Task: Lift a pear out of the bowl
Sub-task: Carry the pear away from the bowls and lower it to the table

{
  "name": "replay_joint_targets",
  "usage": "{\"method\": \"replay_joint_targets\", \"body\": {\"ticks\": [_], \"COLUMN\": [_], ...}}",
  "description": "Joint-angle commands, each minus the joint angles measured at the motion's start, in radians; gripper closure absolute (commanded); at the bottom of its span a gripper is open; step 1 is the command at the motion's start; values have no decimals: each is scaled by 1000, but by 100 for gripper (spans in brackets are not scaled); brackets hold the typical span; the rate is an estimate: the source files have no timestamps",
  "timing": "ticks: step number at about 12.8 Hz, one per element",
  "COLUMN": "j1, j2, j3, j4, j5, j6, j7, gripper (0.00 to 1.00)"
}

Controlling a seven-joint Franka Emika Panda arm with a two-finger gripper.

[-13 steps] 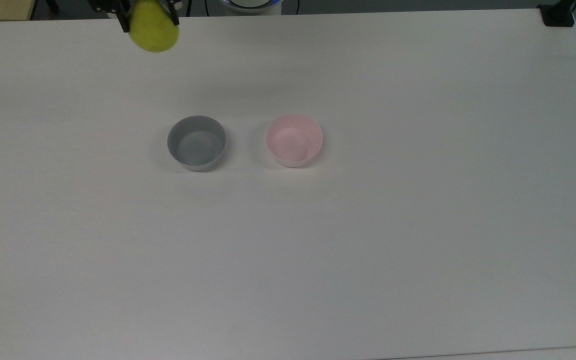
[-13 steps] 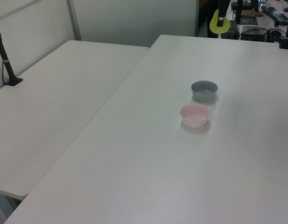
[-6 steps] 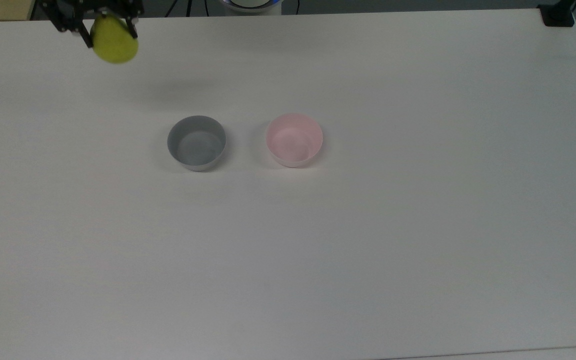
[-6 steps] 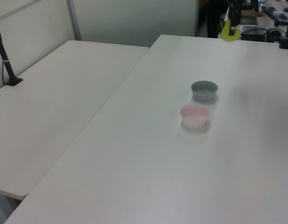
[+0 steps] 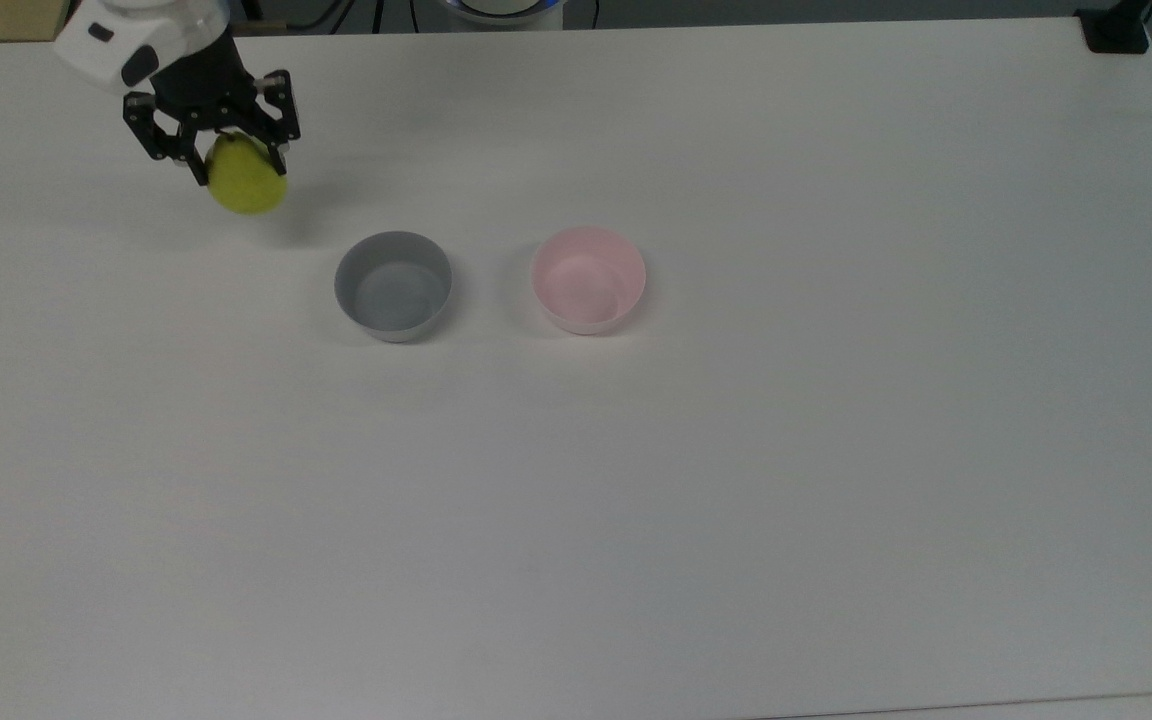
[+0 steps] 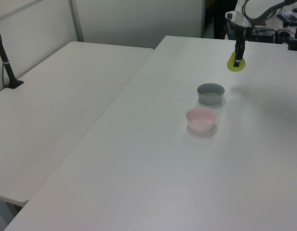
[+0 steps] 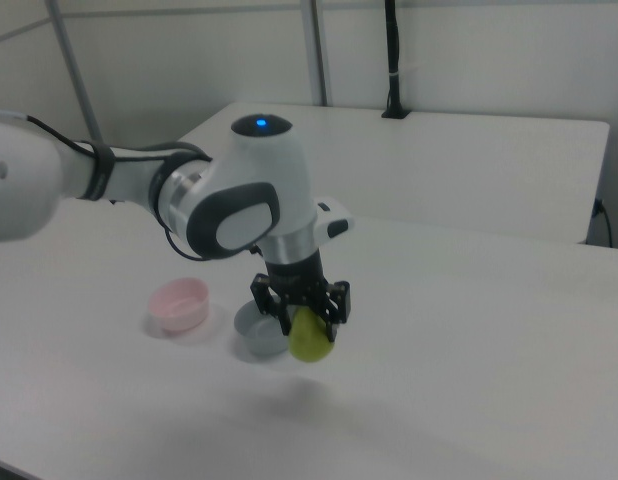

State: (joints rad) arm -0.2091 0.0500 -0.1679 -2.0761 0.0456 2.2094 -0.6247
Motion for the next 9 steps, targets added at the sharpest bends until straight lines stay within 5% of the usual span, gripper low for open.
{"method": "replay_joint_targets", "body": {"ticks": [1, 9], "j1": [2, 10], "j2": [68, 177], "j3": [-16, -68], "j4": [-13, -13], "j5": [-4, -16], "j6": [93, 191], "j7": [71, 102], "gripper": [100, 100]}}
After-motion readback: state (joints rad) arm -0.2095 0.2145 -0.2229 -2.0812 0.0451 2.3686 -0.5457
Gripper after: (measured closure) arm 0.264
